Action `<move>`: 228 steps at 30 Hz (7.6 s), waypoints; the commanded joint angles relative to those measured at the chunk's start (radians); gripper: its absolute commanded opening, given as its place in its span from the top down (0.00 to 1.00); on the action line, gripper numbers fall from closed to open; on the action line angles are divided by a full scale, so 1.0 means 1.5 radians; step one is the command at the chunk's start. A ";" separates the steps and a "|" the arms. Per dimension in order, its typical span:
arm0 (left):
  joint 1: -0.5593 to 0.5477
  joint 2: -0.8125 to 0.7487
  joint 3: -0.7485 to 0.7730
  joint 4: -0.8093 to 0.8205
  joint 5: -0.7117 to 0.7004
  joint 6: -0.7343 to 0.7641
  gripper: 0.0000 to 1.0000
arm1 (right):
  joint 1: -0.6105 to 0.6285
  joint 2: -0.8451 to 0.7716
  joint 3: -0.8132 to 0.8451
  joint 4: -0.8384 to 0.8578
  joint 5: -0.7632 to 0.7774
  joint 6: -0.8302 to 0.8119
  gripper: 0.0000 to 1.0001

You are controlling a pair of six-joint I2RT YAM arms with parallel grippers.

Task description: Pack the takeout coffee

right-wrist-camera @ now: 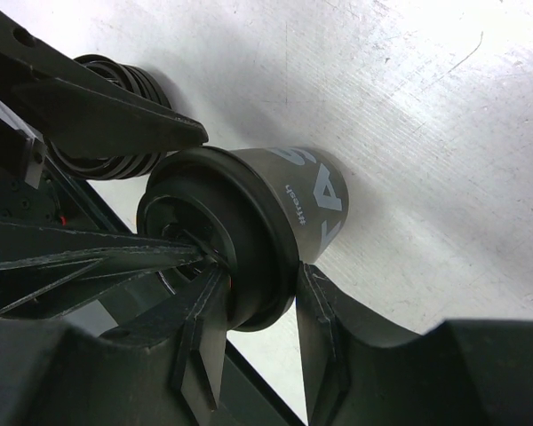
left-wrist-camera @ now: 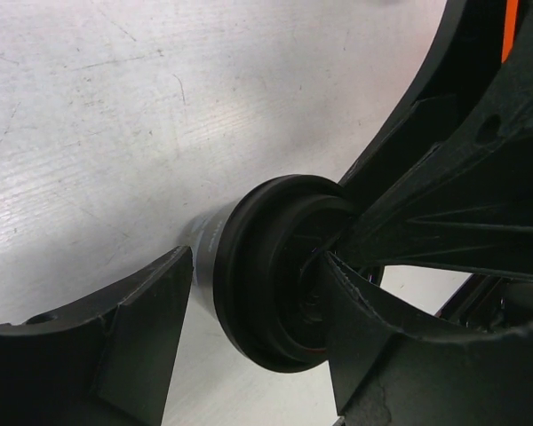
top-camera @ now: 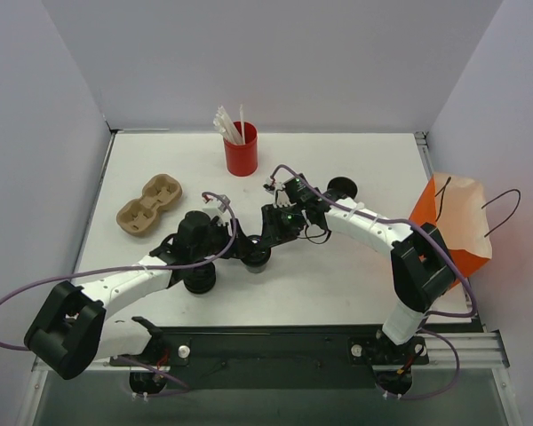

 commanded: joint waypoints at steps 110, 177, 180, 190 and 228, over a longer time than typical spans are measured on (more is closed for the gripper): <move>-0.020 0.123 -0.069 0.051 -0.032 0.029 0.51 | -0.070 -0.054 -0.071 0.082 -0.006 0.072 0.48; -0.016 0.257 -0.034 0.117 0.049 0.046 0.50 | -0.148 -0.076 -0.180 0.108 -0.023 0.109 0.75; -0.017 0.267 -0.059 0.143 0.036 0.025 0.50 | -0.141 -0.089 -0.230 0.140 0.010 0.123 0.78; -0.025 0.290 -0.116 0.213 0.006 -0.034 0.51 | -0.136 -0.077 -0.345 0.244 0.076 0.155 0.83; -0.030 0.207 -0.069 0.129 0.022 -0.039 0.51 | -0.090 -0.027 -0.139 0.173 -0.020 0.114 0.60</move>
